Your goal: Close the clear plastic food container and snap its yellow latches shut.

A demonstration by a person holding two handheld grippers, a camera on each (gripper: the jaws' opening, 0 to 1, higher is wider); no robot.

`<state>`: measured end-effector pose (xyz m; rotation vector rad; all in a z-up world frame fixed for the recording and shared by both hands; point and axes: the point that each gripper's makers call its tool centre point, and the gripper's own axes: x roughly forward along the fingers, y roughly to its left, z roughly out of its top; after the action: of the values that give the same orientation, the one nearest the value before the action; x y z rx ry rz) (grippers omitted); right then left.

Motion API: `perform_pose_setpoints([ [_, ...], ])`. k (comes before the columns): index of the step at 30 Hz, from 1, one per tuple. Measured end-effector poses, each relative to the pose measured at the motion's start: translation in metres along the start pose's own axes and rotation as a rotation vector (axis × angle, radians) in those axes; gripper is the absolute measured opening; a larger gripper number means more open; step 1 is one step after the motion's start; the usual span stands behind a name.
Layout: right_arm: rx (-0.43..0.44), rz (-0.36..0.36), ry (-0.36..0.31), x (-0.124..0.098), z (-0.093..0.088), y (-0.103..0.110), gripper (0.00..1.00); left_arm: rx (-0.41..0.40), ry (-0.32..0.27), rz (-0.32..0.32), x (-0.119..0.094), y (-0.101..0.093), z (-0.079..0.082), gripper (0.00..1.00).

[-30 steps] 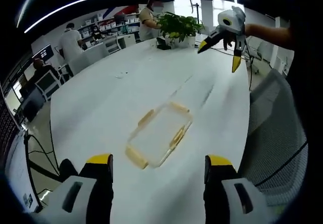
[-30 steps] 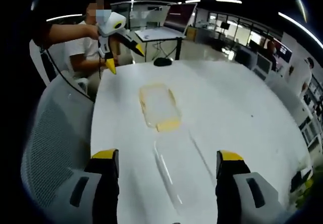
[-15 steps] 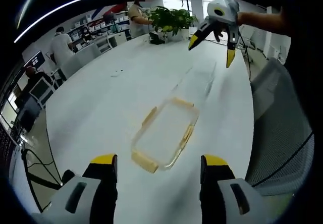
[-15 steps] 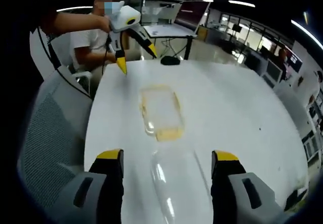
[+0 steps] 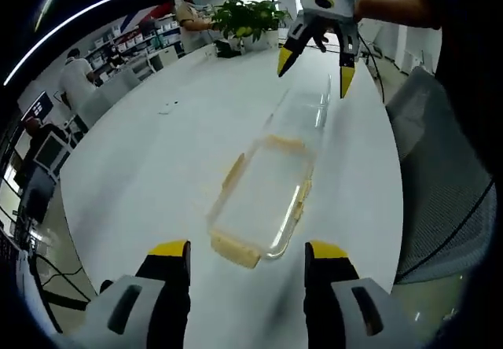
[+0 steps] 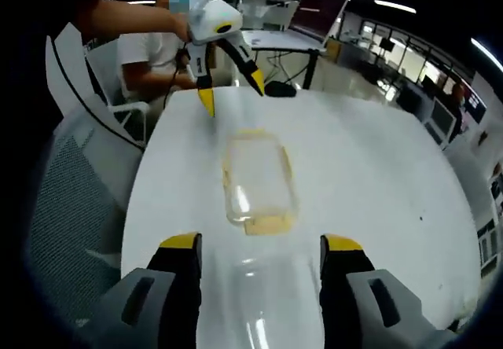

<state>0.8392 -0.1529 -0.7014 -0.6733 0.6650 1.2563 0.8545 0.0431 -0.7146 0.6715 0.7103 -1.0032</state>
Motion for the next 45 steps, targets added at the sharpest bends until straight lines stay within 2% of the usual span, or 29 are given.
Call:
perform_pose_setpoints([
  [14, 0.026, 0.011, 0.086, 0.030, -0.005, -0.009, 0.50, 0.081, 0.075, -0.066, 0.025, 0.009, -0.017, 0.45],
  [23, -0.004, 0.035, 0.138, 0.049, -0.011, -0.010, 0.47, 0.142, 0.129, -0.120, 0.035, 0.010, -0.027, 0.43],
  [32, -0.056, 0.062, 0.204, 0.069, -0.020, -0.012, 0.45, 0.188, 0.153, -0.159, 0.045, 0.009, -0.034, 0.41],
  [43, -0.043, 0.083, 0.264, 0.087, -0.031, -0.015, 0.41, 0.227, 0.170, -0.196, 0.056, 0.012, -0.038, 0.37],
  [45, -0.023, 0.095, 0.252, 0.088, -0.027, -0.014, 0.41, 0.229, 0.172, -0.205, 0.057, 0.012, -0.038, 0.37],
])
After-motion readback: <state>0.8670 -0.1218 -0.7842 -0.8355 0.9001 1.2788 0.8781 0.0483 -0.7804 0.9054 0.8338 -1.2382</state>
